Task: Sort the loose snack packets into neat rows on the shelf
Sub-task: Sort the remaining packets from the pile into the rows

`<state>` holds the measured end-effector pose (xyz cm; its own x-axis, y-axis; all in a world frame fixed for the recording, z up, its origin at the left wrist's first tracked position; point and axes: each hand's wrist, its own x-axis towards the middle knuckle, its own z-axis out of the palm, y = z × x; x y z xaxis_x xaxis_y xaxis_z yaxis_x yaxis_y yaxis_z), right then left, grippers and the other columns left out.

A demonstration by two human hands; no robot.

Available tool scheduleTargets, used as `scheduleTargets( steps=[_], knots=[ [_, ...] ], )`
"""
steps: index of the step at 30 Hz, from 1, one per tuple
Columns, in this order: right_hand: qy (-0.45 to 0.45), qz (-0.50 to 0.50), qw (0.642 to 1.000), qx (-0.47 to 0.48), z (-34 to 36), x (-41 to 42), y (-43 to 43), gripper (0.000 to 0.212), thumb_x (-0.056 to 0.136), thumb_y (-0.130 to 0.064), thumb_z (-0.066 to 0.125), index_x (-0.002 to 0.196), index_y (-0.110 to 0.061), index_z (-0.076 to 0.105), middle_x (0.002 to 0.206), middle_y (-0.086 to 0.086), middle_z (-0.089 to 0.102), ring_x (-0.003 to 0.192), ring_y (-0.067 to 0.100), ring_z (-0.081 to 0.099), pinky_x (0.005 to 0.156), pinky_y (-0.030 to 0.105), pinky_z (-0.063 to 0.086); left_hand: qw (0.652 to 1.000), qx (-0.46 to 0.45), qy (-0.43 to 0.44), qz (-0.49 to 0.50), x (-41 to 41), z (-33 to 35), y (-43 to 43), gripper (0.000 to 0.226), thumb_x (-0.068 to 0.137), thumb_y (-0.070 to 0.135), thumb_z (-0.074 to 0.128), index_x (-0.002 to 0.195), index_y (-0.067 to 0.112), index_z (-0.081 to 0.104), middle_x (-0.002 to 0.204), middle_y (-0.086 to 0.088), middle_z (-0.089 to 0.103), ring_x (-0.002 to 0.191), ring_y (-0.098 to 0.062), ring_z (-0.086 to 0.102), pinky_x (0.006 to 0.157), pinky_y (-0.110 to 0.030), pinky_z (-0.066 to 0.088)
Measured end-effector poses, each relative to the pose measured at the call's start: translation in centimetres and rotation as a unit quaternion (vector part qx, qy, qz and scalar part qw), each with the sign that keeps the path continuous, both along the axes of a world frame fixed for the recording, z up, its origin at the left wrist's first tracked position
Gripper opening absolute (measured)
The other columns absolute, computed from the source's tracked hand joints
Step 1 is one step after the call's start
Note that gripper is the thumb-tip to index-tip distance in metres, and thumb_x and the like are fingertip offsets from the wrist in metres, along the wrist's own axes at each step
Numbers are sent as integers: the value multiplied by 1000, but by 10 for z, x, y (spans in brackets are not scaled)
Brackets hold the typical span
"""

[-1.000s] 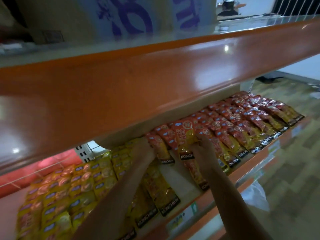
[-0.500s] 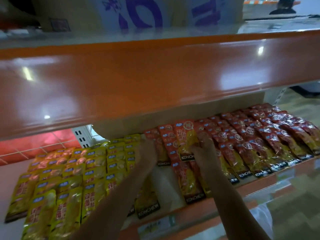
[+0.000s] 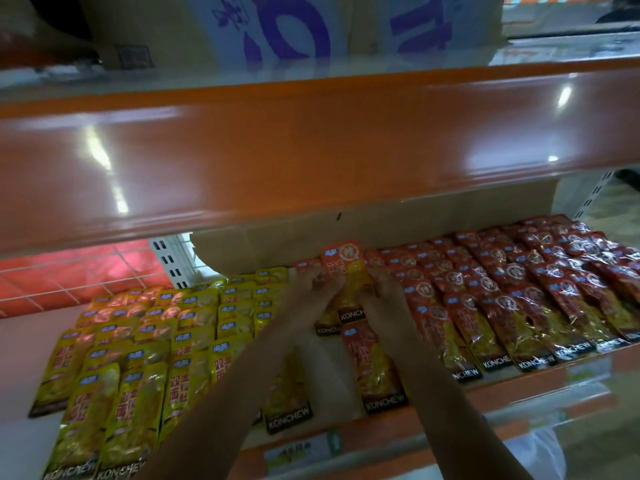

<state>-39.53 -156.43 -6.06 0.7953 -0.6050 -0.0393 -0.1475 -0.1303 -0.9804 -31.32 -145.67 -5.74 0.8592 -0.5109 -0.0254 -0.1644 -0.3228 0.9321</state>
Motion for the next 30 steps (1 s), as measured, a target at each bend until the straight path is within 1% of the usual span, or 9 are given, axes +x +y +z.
scheduleTargets(
  steps=[2,4,8,12,17,20,23,27,30],
  knots=[
    [4,19,1000,-12,-1,3,4,30,86,-10,58,115,-15,64,102,-2,67,94,14,63,75,28,51,998,-52,23,5,-4,2,6,12,86,16,69,94,25,70,90,6,72,83,-2,68,82,-32,57],
    [15,19,999,-21,-3,5,6,37,89,-14,59,125,-18,60,111,-5,66,99,12,63,83,32,54,997,-70,15,42,-2,3,17,24,85,7,69,82,31,68,78,14,70,73,5,65,75,-25,55],
    [45,-11,998,-35,-2,-4,3,41,94,-11,50,134,-22,50,109,-8,58,81,12,63,56,18,48,990,78,-78,88,5,-1,33,14,82,12,69,87,25,70,83,6,70,77,-8,65,67,-23,52],
    [49,-22,997,-53,-4,-6,4,38,96,-15,50,133,-20,51,117,-5,59,91,4,60,62,23,50,985,142,-79,63,-4,-4,33,25,83,16,68,108,14,67,91,1,67,91,-18,65,77,-34,55],
    [53,-26,997,-46,-7,-11,3,35,93,-13,51,128,-19,54,123,-2,61,101,11,57,75,25,47,976,191,-96,49,-11,-10,26,21,85,18,67,102,5,70,99,-9,71,92,-22,66,78,-36,54],
    [50,-28,997,-43,-7,-16,3,32,93,-11,51,123,-21,56,120,-4,61,102,16,60,70,24,45,967,222,-117,50,-11,-15,25,24,85,23,66,103,8,71,102,-8,71,95,-22,65,79,-35,53],
    [52,-19,997,-52,-7,-20,2,32,94,-11,52,124,-20,56,118,-5,60,100,12,58,64,16,40,943,297,-144,42,-11,-15,23,28,87,28,64,105,6,68,105,-10,68,97,-24,64,80,-37,54],
    [49,-15,997,-58,-6,-27,3,33,94,-13,53,126,-20,56,112,-9,59,100,10,60,72,22,48,886,417,-200,6,-19,-12,17,34,95,34,52,109,5,63,110,-11,65,103,-24,62,81,-30,52],
    [44,-15,997,-66,-5,-31,1,33,93,-13,54,125,-21,57,115,-8,61,82,-4,57,65,16,49,859,456,-233,7,-23,-12,14,29,98,29,47,113,5,57,114,-10,62,106,-22,61,81,-28,50]
  ],
)
